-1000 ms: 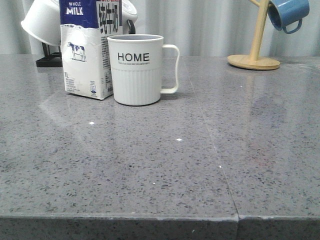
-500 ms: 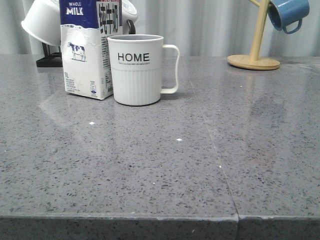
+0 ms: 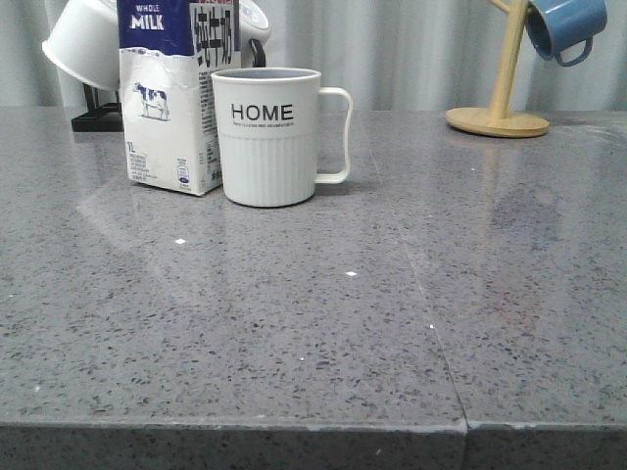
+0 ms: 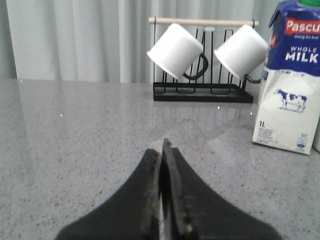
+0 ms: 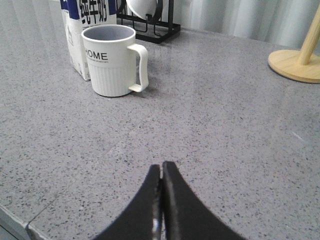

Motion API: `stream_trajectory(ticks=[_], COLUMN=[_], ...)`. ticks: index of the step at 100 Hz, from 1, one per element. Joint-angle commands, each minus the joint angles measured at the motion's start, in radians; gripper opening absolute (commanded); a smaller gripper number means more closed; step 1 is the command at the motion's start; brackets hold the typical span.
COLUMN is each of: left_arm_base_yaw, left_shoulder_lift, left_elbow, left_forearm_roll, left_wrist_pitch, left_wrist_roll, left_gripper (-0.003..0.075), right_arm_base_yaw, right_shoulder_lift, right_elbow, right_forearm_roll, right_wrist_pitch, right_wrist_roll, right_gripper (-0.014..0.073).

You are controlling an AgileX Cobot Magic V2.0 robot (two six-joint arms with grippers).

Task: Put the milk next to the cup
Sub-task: 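Open the left gripper and withdraw it from the carton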

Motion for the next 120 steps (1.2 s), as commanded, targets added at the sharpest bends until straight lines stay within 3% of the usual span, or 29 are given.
stream_trajectory(ticks=[1,73,84,98,120], left_arm_base_yaw=[0.003,0.003,0.003,0.003,0.003], left_shoulder_lift=[-0.018,-0.016,-0.016,-0.016,-0.016], left_elbow=[0.062,0.062,0.062,0.062,0.062], left_forearm_roll=[0.002,0.002,0.002,0.002,0.002], left_wrist_pitch=[-0.035,-0.037,-0.037,-0.037,-0.037], left_wrist_roll=[-0.001,-0.001,-0.001,-0.001,-0.001], left_gripper=[-0.0020,-0.0020,-0.0020,-0.0020,-0.0020], right_arm_base_yaw=[-0.004,-0.004,-0.018,-0.161,-0.460], right_shoulder_lift=[0.010,0.010,0.010,0.008,0.007], right_elbow=[-0.026,-0.024,-0.022,0.005,0.205], right_forearm_roll=[-0.005,-0.013,-0.059,-0.083,-0.056], right_wrist_pitch=[-0.077,-0.077,-0.139,-0.254,-0.547], right_wrist_roll=[-0.001,-0.002,-0.002,-0.012,-0.011], right_gripper=[-0.0066,-0.0066,-0.0066,-0.0066,-0.0066])
